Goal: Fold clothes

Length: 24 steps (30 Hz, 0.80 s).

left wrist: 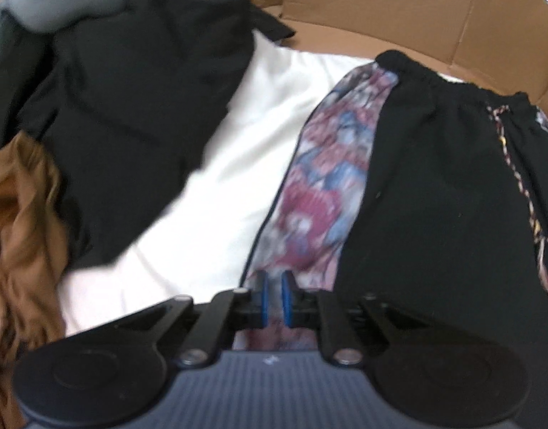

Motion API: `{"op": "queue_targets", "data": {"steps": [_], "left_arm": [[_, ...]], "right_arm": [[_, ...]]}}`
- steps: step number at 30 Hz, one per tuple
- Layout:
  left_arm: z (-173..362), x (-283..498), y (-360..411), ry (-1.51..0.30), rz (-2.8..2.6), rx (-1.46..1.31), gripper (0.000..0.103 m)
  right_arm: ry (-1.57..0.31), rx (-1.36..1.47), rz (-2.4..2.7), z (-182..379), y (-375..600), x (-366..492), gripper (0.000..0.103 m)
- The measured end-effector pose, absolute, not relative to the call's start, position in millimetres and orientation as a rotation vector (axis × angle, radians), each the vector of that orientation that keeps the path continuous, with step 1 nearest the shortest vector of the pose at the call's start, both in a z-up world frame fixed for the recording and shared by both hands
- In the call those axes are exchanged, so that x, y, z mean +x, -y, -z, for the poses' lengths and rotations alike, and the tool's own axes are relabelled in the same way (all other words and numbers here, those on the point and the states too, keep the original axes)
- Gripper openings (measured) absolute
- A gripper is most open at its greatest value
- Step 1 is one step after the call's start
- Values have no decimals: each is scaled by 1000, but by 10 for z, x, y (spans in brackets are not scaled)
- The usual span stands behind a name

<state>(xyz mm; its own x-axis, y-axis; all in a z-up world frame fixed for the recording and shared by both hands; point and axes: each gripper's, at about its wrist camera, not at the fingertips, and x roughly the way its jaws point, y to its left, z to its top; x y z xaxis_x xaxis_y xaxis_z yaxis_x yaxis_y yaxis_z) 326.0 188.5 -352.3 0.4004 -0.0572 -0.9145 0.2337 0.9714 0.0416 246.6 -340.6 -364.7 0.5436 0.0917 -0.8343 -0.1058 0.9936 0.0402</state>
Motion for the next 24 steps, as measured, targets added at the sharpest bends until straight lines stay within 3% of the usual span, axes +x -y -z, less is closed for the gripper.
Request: {"op": "queue_targets", "data": {"steps": [16,21,24], "left_arm": [[3238,2680,-2148,-1115,183,173,10],[3334,2710,-2014,-1118,209,191,11],[3492,2707,-2037,-1148,192,195,11]], "right_arm": [[-952,54,-100,3355,3424,1945,30],[-993,60,-94,3519,3330,1912,20],[-1018,51,-85,3614,3322,1835,19]]}}
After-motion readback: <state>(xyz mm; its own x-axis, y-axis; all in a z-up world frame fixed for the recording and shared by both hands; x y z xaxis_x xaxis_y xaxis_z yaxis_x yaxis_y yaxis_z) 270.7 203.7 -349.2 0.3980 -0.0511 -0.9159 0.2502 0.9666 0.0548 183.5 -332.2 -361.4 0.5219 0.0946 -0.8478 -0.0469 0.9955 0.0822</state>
